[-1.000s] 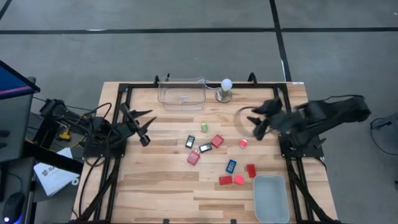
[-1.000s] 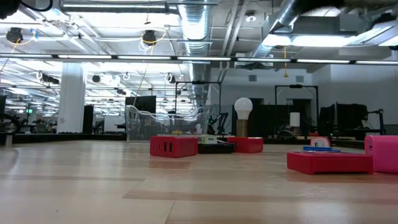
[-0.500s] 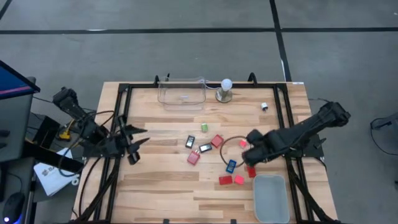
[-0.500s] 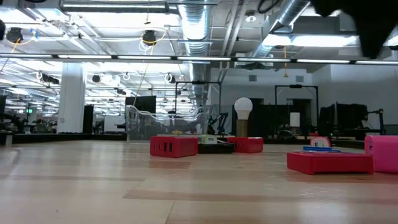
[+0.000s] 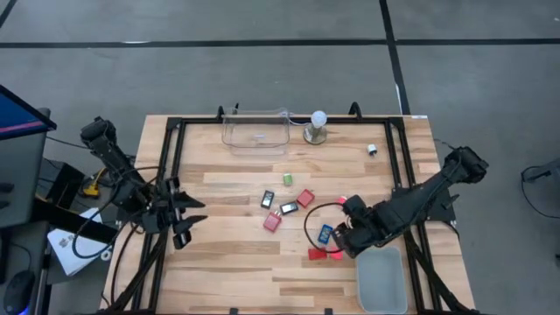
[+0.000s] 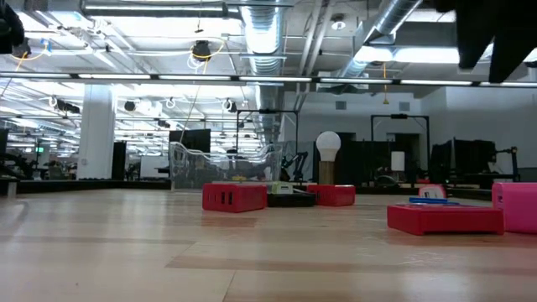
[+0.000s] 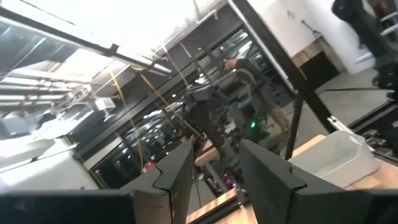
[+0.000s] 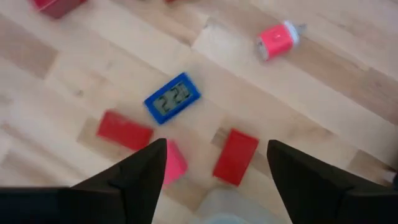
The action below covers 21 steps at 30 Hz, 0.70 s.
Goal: Pick & Place Office items
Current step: Put the right red digital clock into the gray bin
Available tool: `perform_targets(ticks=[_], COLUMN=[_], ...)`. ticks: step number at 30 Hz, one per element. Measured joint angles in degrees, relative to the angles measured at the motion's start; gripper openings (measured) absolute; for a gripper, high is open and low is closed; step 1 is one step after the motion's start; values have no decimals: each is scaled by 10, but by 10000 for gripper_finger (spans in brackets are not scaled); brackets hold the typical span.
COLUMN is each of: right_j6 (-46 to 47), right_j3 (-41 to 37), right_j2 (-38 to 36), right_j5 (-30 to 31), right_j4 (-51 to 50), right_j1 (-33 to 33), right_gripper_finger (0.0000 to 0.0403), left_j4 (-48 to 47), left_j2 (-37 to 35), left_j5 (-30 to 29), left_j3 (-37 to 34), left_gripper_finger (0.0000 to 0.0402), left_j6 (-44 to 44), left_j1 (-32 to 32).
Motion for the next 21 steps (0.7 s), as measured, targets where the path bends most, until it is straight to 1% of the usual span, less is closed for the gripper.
perform_targets(ticks=[3,7,11,17,21], right_j6=[22,13,-6,3,20], right_j3=[0,-1,-1,-4,-38], right_j2=[37,99,145,155,137], right_j5=[-1,-70,-120,-117,-111], right_j4=[-4,-13,-19,0,41], right_j1=[-9,-29,-45,-45,-37], right_gripper_finger=[271,272,272,272,272], left_j4=[1,0,0,1,1], left_j2=[20,46,64,72,72], left_j5=[0,0,0,0,0], left_j3=[11,27,41,45,45], left_gripper_finger=[129,129,129,129,129], left_j6=[2,5,5,11,15], left_j1=[-14,-17,-17,-17,-17])
